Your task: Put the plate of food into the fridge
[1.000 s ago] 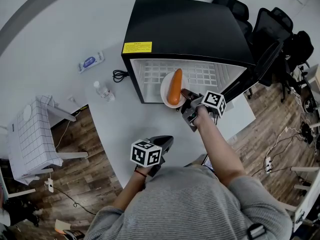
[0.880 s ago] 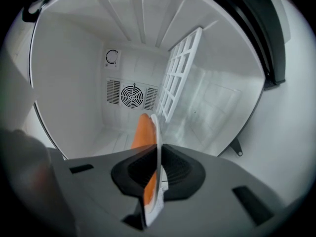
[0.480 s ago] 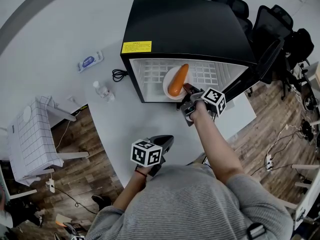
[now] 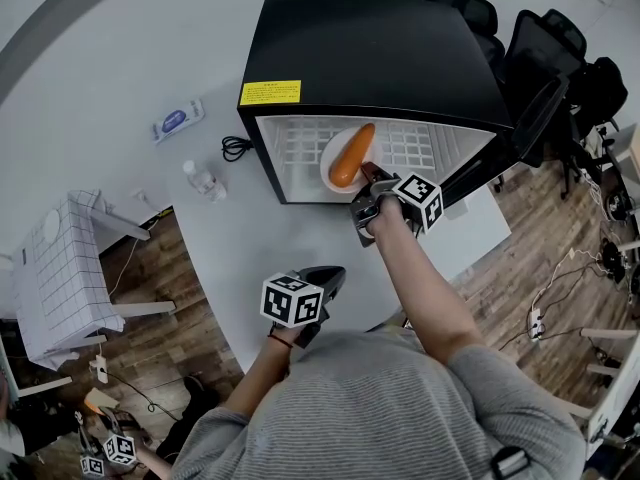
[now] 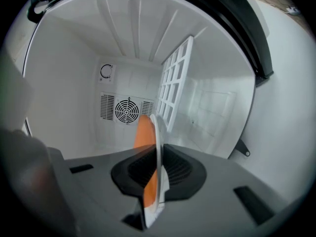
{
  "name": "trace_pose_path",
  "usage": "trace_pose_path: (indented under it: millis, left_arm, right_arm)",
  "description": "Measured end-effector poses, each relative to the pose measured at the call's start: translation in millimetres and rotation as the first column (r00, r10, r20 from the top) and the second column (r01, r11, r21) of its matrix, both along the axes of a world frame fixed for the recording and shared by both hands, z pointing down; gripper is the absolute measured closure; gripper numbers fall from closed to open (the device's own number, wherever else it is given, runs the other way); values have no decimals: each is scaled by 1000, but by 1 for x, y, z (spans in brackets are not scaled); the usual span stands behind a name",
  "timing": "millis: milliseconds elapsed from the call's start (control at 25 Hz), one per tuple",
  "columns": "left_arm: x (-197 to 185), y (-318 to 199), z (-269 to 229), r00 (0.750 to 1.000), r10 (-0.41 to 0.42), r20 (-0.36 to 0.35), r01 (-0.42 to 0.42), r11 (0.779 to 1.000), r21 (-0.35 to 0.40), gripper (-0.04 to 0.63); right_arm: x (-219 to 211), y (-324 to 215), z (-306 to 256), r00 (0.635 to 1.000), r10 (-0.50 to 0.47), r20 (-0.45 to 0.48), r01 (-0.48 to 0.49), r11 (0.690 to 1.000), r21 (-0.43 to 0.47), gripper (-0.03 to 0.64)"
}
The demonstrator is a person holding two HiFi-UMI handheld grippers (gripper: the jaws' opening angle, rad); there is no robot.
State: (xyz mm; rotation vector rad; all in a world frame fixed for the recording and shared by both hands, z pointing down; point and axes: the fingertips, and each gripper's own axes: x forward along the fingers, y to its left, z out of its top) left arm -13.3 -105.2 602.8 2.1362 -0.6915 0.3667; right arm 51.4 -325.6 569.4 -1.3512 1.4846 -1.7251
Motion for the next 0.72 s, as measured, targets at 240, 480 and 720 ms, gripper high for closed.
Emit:
trace_pose_path:
  millis: [240,480,720]
  left_arm:
    - [3,-6,6,1000,-3,21,3,1000,-4,584]
    - [7,-3,10,999,6,40,-6,1000,-10,584]
    - [7,-3,10,999,9,40,-9,1000,-10,584]
  right_arm:
    - [1,-5,1,996,90,21,-90,996,-16,583]
    - [0,-5,-1,993,119,17,-118,993,-28,583]
    - [0,-5,-1,995,96,15,-96,995,-12,583]
